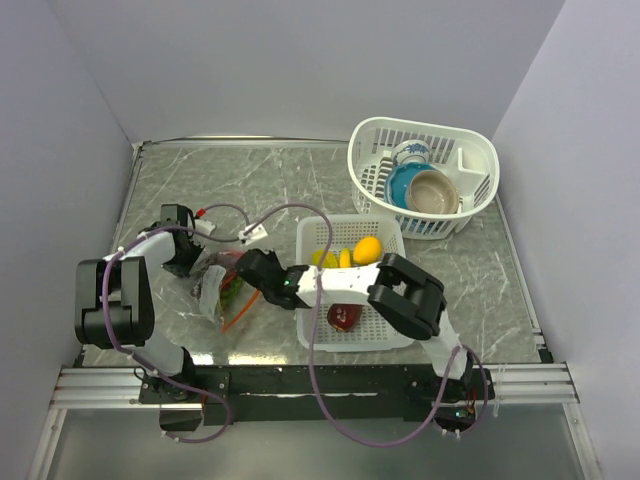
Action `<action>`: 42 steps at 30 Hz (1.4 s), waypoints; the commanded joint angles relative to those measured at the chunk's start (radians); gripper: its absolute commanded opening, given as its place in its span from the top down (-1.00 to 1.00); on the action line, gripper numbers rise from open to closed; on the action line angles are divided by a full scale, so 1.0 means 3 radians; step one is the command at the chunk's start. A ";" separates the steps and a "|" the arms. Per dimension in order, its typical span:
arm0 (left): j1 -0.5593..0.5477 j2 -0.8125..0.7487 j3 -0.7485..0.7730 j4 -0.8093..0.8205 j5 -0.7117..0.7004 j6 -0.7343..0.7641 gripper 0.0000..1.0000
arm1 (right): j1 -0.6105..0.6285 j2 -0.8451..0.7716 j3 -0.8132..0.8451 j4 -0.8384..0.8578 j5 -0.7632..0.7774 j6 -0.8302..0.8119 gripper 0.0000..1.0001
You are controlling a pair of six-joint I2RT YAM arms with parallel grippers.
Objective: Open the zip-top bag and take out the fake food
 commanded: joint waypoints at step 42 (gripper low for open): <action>0.0021 0.0179 -0.0188 -0.0166 0.0209 -0.0048 0.99 | 0.0144 -0.0083 0.0040 0.0113 -0.0209 -0.0435 -0.04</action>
